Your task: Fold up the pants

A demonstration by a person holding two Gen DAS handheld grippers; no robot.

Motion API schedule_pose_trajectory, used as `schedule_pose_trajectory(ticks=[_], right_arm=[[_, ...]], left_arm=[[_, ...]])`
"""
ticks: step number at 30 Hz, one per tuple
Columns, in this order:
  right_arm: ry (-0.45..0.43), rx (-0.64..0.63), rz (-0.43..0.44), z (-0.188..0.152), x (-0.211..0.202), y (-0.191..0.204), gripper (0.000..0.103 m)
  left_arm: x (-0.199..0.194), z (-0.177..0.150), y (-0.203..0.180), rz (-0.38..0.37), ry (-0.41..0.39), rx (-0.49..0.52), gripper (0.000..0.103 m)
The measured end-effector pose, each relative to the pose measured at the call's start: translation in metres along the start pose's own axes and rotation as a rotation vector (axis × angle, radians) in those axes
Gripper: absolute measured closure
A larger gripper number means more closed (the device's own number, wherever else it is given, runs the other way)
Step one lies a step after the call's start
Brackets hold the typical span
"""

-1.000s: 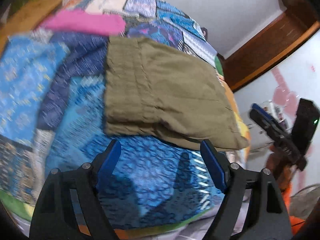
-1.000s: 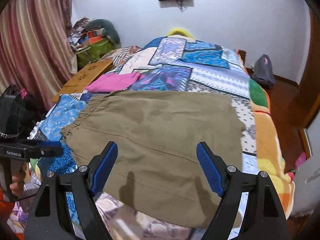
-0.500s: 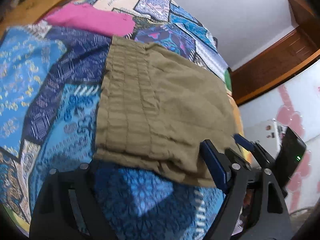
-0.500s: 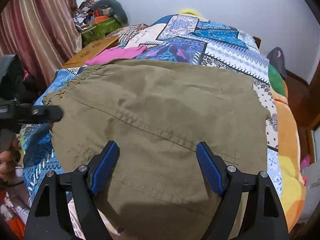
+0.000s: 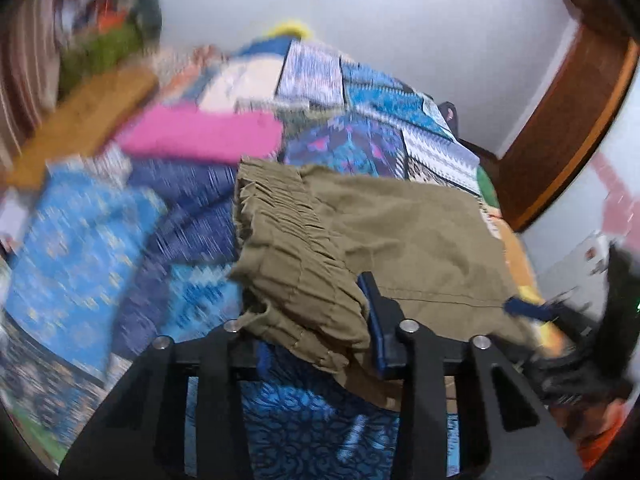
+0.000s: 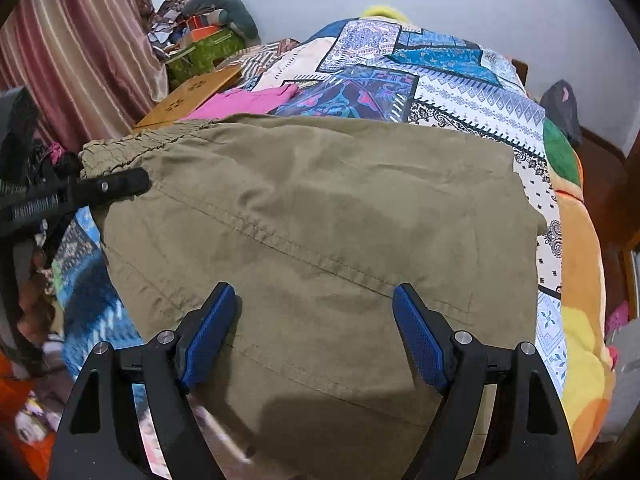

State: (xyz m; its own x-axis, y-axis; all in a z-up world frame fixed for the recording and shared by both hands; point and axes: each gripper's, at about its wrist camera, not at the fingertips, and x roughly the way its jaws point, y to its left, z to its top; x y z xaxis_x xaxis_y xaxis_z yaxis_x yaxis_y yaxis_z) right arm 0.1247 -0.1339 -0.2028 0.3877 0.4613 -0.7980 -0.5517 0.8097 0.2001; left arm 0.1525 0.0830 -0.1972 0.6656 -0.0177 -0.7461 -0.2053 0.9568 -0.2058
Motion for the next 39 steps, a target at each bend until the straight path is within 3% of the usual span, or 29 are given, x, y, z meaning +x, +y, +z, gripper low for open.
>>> schedule_pose_trajectory(ticks=[5, 8, 12, 16, 21, 28, 32, 36, 39], right_arm=[[-0.05, 0.027, 0.0, 0.023, 0.001, 0.009, 0.025], [-0.003, -0.015, 0.026, 0.03, 0.019, 0.028, 0.025], [0.059, -0.12, 0.087, 0.029, 0.043, 0.064, 0.025], [0.06, -0.194, 0.102, 0.028, 0.047, 0.085, 0.025], [0.01, -0.073, 0.134, 0.026, 0.026, 0.057, 0.027], [-0.086, 0.051, -0.052, 0.002, -0.027, -0.011, 0.025], [-0.069, 0.092, -0.114, -0.016, -0.037, -0.037, 0.025], [-0.013, 0.091, -0.119, -0.038, -0.026, -0.042, 0.025], [-0.032, 0.151, -0.075, -0.047, -0.02, -0.048, 0.025]], left_arm=[[-0.025, 0.007, -0.011, 0.065, -0.114, 0.095, 0.07], [-0.046, 0.011, -0.01, 0.113, -0.182, 0.131, 0.07], [-0.067, 0.018, -0.004, 0.124, -0.225, 0.128, 0.072], [-0.079, 0.017, -0.011, 0.148, -0.262, 0.168, 0.073], [-0.085, 0.017, -0.025, 0.159, -0.285, 0.223, 0.073], [-0.09, 0.012, -0.055, 0.167, -0.316, 0.307, 0.073], [-0.09, 0.009, -0.075, 0.148, -0.328, 0.343, 0.073], [-0.088, 0.01, -0.091, 0.114, -0.325, 0.371, 0.073], [-0.085, 0.012, -0.105, 0.061, -0.306, 0.386, 0.074]])
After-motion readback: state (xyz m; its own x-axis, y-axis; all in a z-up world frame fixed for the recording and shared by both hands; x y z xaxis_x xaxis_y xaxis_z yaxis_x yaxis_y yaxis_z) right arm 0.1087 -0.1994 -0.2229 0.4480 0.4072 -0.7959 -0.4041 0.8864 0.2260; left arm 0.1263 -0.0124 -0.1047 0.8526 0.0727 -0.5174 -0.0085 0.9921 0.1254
